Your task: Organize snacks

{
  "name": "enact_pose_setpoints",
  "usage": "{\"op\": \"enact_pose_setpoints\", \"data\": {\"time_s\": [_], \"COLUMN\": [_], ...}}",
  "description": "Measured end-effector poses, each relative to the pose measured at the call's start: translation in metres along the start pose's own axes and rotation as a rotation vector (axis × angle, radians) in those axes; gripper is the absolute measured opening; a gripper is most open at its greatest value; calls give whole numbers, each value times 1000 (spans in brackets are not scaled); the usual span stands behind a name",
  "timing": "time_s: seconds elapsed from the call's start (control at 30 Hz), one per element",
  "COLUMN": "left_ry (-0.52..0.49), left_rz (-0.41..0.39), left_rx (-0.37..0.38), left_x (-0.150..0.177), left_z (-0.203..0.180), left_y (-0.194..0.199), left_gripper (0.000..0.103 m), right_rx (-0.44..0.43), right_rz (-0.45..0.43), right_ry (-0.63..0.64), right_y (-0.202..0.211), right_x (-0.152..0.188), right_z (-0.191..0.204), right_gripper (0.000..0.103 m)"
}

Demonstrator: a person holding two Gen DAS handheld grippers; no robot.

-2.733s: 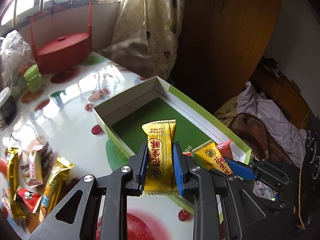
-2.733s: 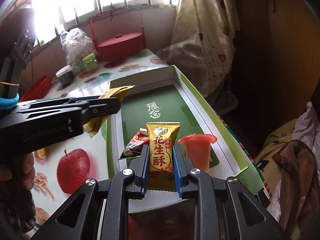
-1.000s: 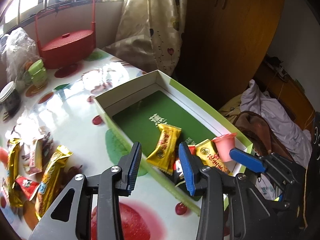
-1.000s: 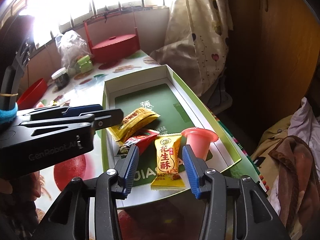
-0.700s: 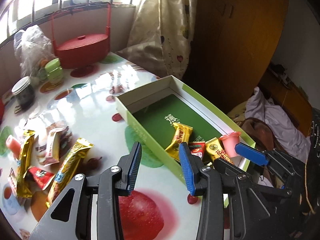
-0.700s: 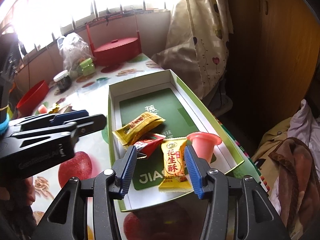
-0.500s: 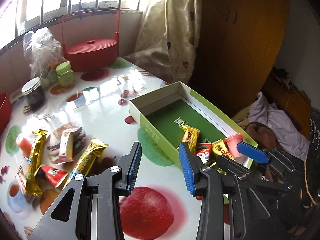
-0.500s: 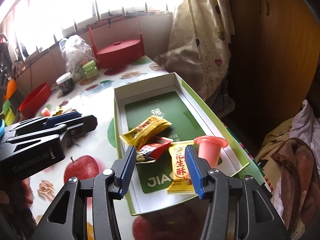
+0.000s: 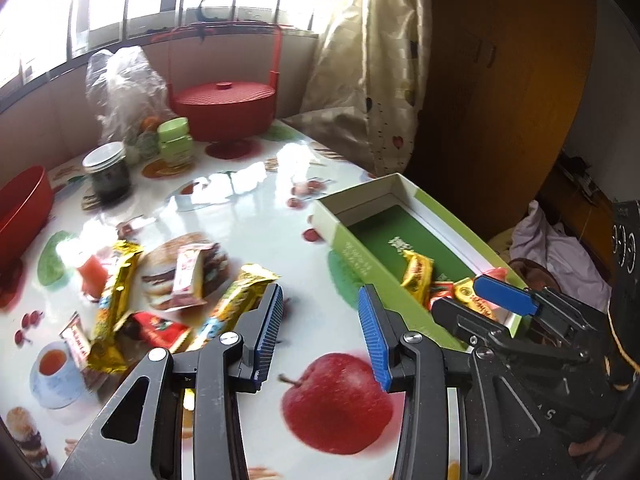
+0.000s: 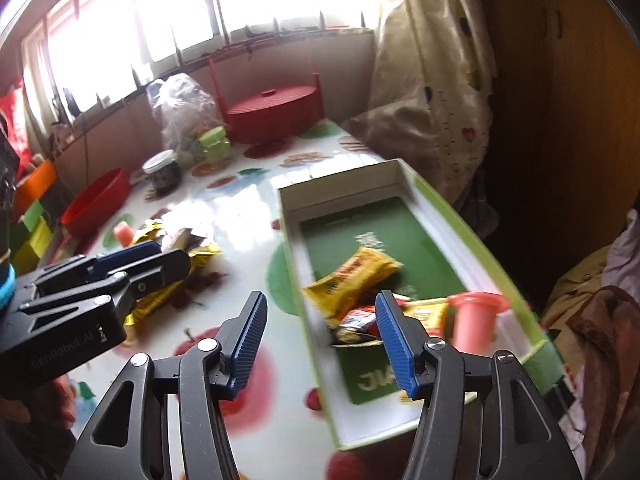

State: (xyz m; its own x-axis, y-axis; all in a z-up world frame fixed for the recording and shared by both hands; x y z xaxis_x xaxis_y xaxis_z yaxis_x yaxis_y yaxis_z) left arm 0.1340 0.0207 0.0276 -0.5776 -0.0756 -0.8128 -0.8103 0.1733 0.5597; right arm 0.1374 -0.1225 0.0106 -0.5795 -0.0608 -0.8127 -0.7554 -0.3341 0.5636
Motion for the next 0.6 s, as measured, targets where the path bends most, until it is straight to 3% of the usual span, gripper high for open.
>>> {"op": "enact_pose_setpoints", "data": {"time_s": [0.6], "left_ry": [137], "left_rz": [-9], "left_rx": [-163], "left_x": [29], "left_z": [103], "left_y": [30], "left_gripper": [41], "right_rx": [-141], "right_rz": [99], "right_ry": [50], "right_y": [-50], "right_x": [2], "right_z": [72], "right_gripper": [58]}}
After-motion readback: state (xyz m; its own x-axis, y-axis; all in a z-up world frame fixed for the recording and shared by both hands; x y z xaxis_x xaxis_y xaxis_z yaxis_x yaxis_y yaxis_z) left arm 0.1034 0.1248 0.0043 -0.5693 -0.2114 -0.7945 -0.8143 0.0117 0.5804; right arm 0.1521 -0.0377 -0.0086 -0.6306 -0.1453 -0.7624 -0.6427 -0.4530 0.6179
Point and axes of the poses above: each gripper's, at about its wrist camera, not at the fingertips, and y roughly against the way its jaws point, z to its left, x to its underside, the point moved 6 cm from there along -y, roughly the way its jaws point, and after that the axes turned 10 degrees about -z, right-handed, at the moved point
